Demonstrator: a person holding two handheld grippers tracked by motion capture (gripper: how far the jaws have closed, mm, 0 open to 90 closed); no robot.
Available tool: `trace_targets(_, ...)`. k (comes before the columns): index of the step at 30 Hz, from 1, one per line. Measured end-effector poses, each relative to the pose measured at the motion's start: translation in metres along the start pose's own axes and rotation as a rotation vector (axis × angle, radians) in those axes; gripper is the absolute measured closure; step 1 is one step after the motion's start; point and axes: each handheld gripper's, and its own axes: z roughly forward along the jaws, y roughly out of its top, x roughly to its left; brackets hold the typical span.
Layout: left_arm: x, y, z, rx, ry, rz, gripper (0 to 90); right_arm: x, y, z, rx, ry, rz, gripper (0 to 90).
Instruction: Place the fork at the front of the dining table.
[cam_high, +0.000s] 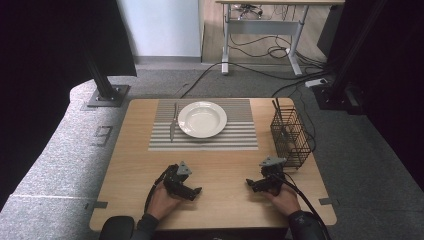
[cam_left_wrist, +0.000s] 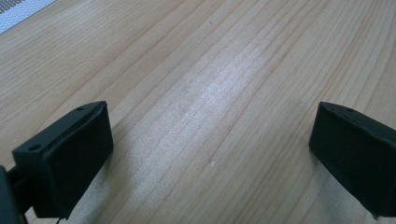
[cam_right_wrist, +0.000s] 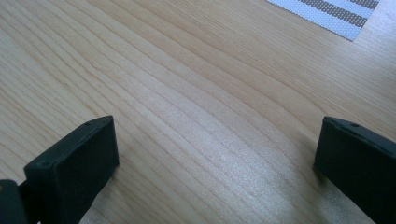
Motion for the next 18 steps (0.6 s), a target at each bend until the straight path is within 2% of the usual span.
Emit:
trace_targets(3, -0.0008, 0.0007, 0.0008, -0.003, 0.008, -0.012, 0.0, 0.0, -0.0001, 0.0, 0.0, 0.0, 0.0, 0.0)
trace_targets(12, -0.0014, 0.0022, 0.0015, 0.0, 0.01, -0.015, 0.0, 0.0, -0.0001, 0.0, 0.0, 0.0, 0.001, 0.0)
trace_targets(18, -0.0055, 0.0055, 0.0015, 0.018, 0.004, -0.003, 0.5, 0.0001, -0.0002, -0.0001, 0.0, -0.001, 0.001, 0.0)
